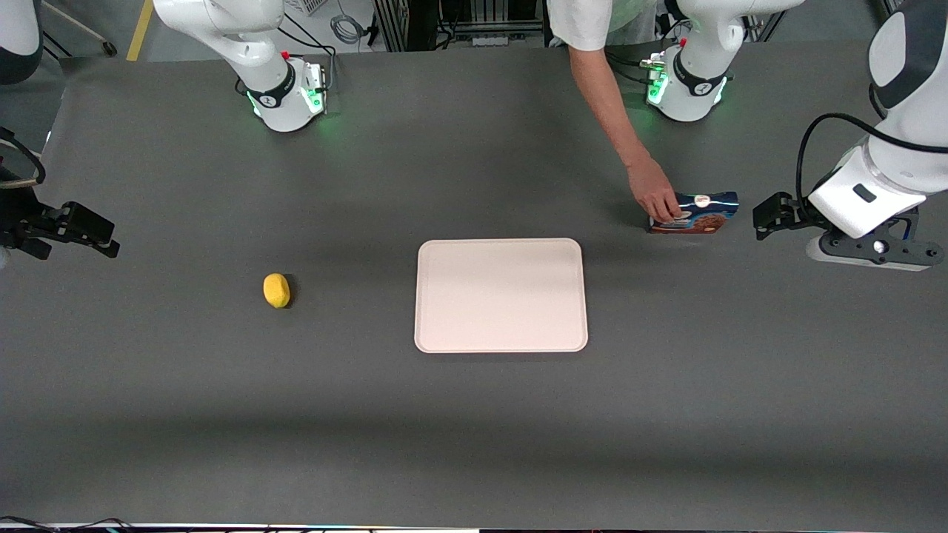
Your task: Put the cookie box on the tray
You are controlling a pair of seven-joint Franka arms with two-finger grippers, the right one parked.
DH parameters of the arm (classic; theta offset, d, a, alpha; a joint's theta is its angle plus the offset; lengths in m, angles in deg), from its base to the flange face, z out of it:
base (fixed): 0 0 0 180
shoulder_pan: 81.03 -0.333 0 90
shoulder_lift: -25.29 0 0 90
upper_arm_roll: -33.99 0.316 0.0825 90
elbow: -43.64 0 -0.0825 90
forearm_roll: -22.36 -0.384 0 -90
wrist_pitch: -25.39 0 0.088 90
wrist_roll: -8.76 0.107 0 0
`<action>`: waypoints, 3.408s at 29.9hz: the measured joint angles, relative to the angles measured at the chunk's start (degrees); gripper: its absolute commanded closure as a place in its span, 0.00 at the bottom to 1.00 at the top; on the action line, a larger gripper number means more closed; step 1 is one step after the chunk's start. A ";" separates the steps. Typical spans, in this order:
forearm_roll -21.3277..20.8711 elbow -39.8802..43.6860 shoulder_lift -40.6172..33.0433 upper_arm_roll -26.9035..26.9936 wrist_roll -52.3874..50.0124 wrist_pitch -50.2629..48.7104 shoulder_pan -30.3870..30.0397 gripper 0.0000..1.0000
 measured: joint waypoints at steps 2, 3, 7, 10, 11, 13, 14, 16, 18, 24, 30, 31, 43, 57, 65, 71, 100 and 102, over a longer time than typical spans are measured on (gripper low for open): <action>0.00 0.00 0.00 0.00 0.00 0.00 0.00 0.00; 0.00 0.00 0.00 0.00 0.00 0.00 0.00 0.00; 0.00 0.00 0.00 0.00 0.00 0.00 0.00 0.00; 0.00 0.00 0.00 0.00 0.00 0.00 0.00 0.00; 0.00 0.00 0.00 0.00 0.00 0.00 0.00 0.00; 0.00 0.00 0.00 0.00 0.00 0.00 0.01 0.00; 0.00 0.00 0.00 0.00 0.00 0.00 0.01 0.00; 0.01 0.00 0.00 0.00 0.00 0.00 0.02 0.00; 0.01 0.00 0.00 0.00 0.00 0.00 0.03 0.00; 0.01 0.41 0.00 -0.04 0.00 -0.04 0.10 0.00; 0.00 0.75 0.00 -0.05 0.03 -0.14 0.13 0.00; 0.00 0.75 0.00 -0.05 0.05 -0.14 0.13 0.00; -0.20 0.75 0.11 0.01 20.34 -0.14 0.16 0.00; -1.87 0.74 2.36 0.41 67.14 3.06 0.12 0.00; -2.11 -1.12 3.34 2.18 77.29 3.25 0.01 0.00; -2.11 -3.96 2.65 2.66 78.34 3.18 -0.04 0.00; 0.18 -40.62 -13.50 3.37 91.98 22.97 0.00 0.00; 0.32 -41.65 -13.50 4.04 93.38 23.12 0.01 0.00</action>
